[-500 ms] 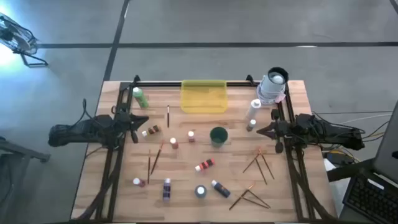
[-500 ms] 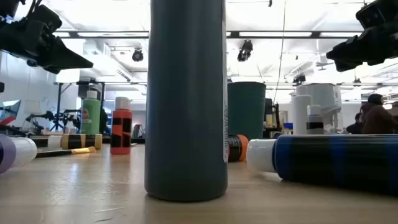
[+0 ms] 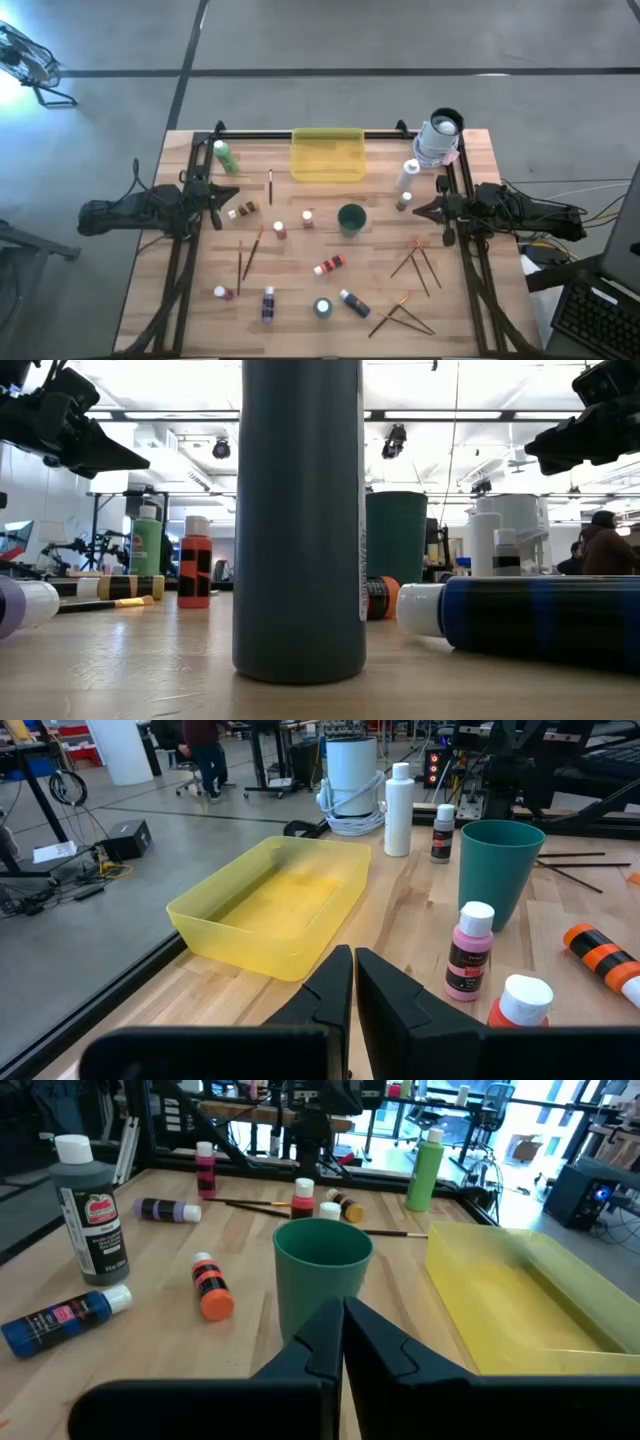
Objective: Pick & Place Paint Supplies
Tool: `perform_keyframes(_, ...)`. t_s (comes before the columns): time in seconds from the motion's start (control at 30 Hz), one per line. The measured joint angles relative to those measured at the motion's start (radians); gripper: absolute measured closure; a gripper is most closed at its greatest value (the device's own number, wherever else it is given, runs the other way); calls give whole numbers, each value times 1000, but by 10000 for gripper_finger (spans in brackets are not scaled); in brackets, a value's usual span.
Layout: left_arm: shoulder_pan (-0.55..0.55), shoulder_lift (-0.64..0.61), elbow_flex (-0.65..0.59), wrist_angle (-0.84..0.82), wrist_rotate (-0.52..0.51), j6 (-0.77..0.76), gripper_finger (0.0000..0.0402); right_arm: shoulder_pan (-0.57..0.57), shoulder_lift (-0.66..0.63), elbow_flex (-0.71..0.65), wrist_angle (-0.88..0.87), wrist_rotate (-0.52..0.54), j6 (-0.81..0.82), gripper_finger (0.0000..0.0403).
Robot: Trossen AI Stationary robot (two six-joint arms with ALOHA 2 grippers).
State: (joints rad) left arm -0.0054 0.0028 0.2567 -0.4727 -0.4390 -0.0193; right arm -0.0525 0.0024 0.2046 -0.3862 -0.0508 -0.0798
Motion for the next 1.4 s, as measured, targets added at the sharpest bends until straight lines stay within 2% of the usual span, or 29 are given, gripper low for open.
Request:
perform_keyframes(0.7, 0, 0, 0, 0, 0, 0, 378, 0, 0, 0, 1, 0, -5, 394)
perform_keyframes(0.87, 0, 0, 0, 0, 0, 0, 378, 0, 1, -5, 34, 25, -204, 394)
perform_keyframes(0.93, 0, 0, 0, 0, 0, 0, 378, 0, 2, -7, 50, 25, -209, 394)
perform_keyframes(1.07, 0, 0, 0, 0, 0, 0, 378, 0, 25, -7, 251, 25, -43, 394)
perform_keyframes(1.27, 0, 0, 0, 0, 0, 0, 378, 0, 78, -6, 690, 41, 429, 394)
perform_keyframes(1.4, 0, 0, 0, 0, 0, 0, 378, -1, 123, 4, 956, 321, 437, 394)
